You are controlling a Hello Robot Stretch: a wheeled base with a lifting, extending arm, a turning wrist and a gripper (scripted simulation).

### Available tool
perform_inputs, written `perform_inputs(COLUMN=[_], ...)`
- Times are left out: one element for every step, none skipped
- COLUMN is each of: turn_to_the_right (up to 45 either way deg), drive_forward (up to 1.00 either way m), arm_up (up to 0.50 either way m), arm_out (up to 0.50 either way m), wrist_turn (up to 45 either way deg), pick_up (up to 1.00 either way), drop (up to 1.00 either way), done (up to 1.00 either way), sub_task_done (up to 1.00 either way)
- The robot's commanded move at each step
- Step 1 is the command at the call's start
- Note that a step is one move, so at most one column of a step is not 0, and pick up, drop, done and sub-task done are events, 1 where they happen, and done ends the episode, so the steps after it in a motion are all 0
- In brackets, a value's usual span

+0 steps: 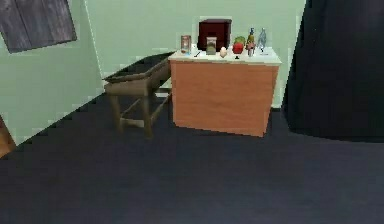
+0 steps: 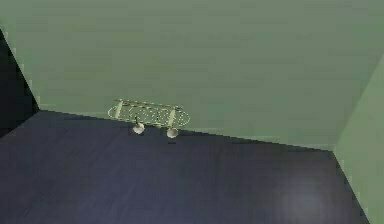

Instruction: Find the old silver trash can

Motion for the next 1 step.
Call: perform_inputs(turn_to_the_right=[3.0], drive_forward=[0.00], arm_up=[0.00], arm_out=[0.00], wrist_turn=[0.0], pick_up=[0.00], drop=[0.00], done=[0.00], sub_task_done=[0.00])
